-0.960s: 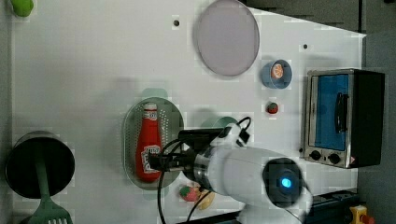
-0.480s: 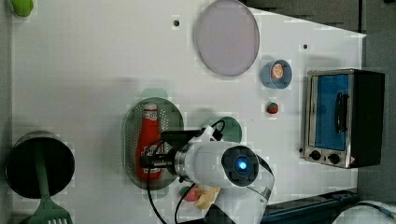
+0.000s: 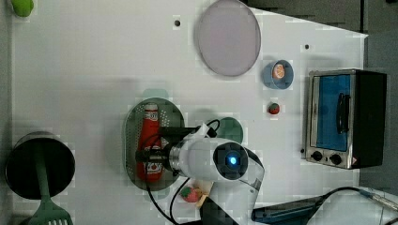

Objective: Pick ketchup from strainer and place it on the table

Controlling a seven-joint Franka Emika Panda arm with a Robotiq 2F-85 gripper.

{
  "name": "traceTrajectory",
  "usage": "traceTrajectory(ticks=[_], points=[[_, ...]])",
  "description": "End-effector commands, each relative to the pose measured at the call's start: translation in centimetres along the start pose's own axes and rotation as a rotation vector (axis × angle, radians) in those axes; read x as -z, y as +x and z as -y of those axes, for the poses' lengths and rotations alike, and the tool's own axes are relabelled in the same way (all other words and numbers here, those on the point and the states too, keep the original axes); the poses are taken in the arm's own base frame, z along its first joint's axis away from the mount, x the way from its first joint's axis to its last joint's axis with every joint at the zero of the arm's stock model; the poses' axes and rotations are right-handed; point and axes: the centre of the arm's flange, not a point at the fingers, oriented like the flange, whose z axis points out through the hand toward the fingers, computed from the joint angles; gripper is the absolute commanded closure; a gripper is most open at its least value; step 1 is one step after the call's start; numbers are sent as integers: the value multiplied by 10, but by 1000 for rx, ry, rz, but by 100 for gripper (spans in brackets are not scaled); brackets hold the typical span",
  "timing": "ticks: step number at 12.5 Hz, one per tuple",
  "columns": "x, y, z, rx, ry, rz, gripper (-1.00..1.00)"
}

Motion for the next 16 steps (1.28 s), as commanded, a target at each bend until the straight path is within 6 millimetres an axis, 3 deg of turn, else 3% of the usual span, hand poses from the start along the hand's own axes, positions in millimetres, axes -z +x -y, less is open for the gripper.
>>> traceTrajectory(ticks=[1,3,6,11,16], points=[[1,5,11,-36,6,-29,-68],[3,5,14,-32,15,-36,-21],[27,1,12,-38,-32,-40,-21],[133,-14,38,-166,67,-12,-21],[233,-1,35,-99,20,-1,-21]])
